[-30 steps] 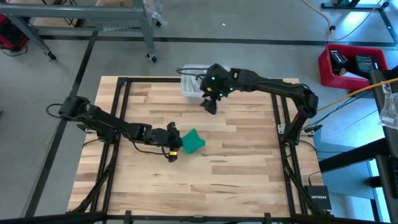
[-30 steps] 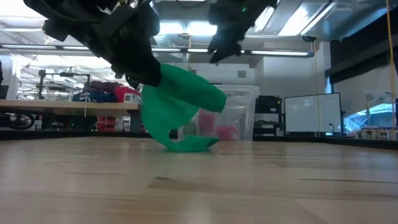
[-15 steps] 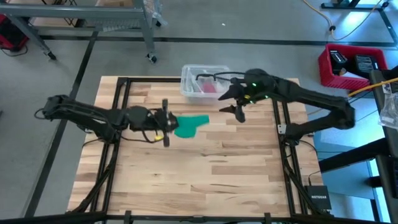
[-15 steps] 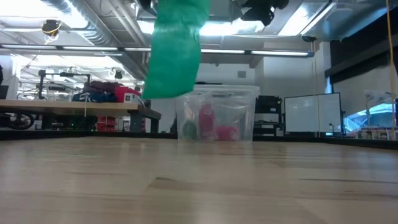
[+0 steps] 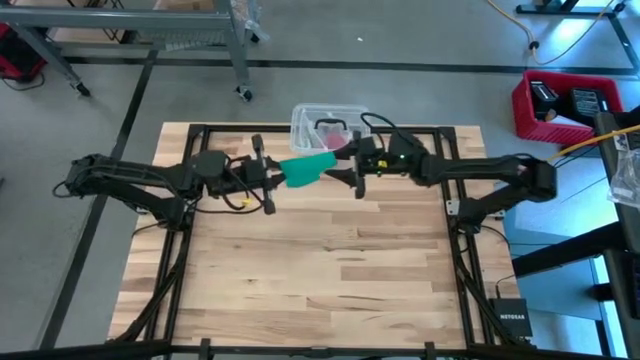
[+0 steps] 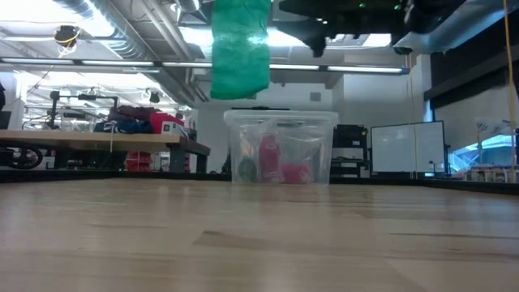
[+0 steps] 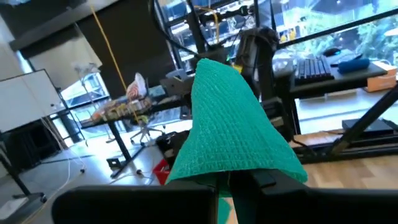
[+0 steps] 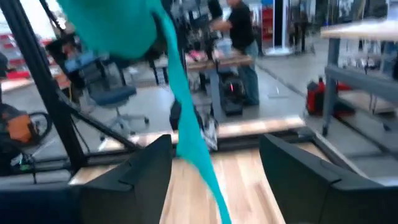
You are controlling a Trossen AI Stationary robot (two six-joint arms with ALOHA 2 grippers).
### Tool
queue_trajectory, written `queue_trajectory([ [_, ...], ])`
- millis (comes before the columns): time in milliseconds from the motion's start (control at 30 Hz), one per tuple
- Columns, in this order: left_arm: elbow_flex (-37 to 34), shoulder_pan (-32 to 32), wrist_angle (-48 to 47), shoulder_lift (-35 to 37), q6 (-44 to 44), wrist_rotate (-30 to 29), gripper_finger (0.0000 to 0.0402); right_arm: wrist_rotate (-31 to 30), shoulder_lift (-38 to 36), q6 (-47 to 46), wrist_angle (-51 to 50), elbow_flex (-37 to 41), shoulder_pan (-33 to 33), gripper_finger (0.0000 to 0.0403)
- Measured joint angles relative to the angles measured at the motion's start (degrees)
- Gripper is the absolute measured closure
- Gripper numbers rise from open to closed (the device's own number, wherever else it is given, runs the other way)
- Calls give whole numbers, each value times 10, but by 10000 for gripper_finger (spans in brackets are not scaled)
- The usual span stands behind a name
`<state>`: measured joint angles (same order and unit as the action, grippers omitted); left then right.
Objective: Roll bandage
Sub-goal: Roll the green bandage
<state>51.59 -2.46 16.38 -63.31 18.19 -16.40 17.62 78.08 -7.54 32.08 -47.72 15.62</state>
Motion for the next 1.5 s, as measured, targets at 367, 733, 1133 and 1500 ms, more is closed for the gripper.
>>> queue_trajectory([
  [367,0,0,-4,-2,-13,1,389,11,66,8,124,-19,-10,157],
  [733,-1,-9,-4,-11,-25,2,389,21,96,99,60,-95,-18,297],
  [1133,-1,-34,-68,-11,-89,73,389,-61,-21,327,3,-98,-9,397],
  [1500,0,-31,-119,-31,-119,122,389,-65,-43,378,-29,-119,-10,397],
])
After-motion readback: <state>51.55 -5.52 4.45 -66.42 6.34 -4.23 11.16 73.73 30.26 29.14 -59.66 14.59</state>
